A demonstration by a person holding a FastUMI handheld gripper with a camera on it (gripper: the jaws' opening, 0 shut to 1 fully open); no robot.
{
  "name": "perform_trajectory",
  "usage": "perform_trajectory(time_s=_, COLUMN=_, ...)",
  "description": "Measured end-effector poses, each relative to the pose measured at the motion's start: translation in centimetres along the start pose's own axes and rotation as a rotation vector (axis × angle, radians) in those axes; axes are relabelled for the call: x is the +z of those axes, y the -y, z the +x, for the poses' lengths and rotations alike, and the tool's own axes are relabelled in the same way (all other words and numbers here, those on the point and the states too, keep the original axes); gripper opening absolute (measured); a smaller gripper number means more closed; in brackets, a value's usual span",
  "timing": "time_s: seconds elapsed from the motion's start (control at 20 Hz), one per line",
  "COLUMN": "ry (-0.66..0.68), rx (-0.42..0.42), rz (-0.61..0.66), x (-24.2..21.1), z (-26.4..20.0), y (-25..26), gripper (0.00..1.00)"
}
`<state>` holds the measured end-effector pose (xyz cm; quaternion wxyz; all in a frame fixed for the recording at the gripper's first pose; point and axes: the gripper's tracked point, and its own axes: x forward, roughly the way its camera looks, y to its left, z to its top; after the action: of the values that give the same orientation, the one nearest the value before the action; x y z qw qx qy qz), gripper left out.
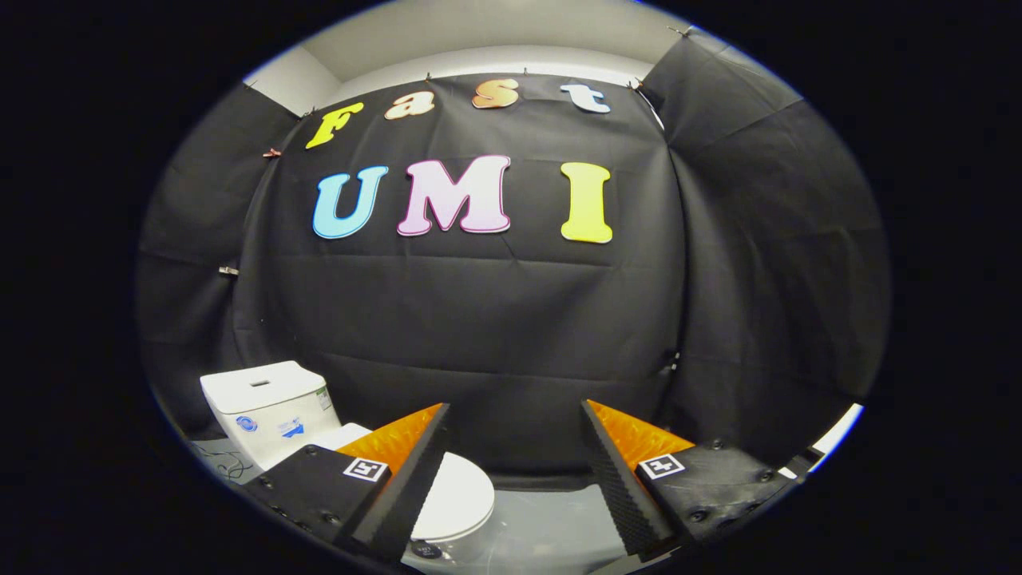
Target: Open the toilet lid.
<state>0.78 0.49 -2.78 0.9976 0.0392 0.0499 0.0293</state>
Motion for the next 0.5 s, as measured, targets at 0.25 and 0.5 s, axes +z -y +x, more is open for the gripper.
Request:
perform_trajectory(time_s=0.25, ry=-0.141, rx=0.123, rz=0.09, x=-4.4, z=1.3, y=-2.0, gripper=0.98)
perform_trajectory(time_s=0.5, ry=-0.589, rx=0.28, rz=0.411, x=-15.2, z=1.8, y=-4.1, gripper=0.99)
